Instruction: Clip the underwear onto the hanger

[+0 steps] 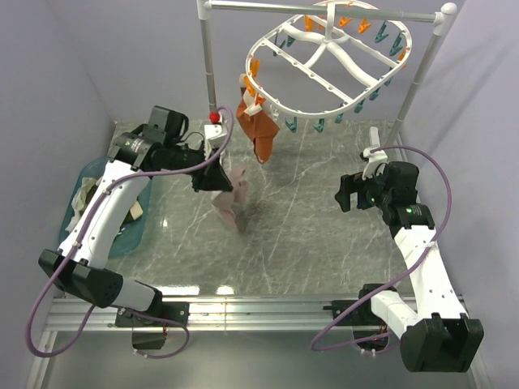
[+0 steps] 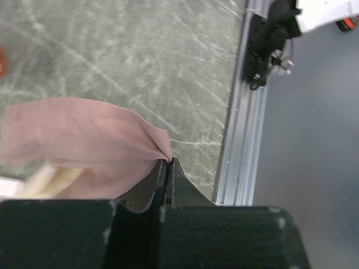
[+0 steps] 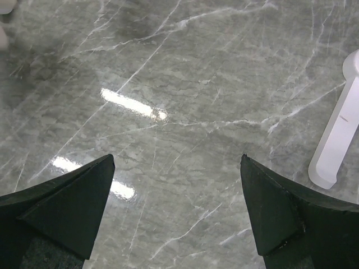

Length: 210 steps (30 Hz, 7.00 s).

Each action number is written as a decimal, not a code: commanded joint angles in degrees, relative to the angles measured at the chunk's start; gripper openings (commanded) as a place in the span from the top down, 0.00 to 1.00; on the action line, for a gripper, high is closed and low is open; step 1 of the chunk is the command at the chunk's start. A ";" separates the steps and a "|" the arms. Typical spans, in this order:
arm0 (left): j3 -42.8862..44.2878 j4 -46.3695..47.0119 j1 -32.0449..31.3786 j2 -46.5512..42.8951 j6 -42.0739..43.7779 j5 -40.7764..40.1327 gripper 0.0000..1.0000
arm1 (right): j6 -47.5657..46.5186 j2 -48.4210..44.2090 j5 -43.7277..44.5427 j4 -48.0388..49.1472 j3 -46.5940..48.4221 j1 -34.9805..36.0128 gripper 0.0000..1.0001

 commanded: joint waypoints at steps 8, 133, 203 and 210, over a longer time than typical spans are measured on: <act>-0.75 8.41 -5.15 0.49 -3.84 6.38 1.00 | 0.57 0.41 0.00 0.08 3.26 0.31 0.00; -41.62 43.67 -37.03 6.73 2.76 -42.49 0.99 | -4.97 17.46 -8.88 -18.55 8.45 -12.87 0.17; -24.24 26.01 -32.31 18.86 12.69 -28.78 1.00 | -6.29 17.46 -7.65 -18.82 7.57 -12.96 0.17; -15.97 23.71 -21.77 15.07 13.13 -29.38 0.99 | -5.85 17.99 -8.70 -18.38 7.30 -12.87 0.17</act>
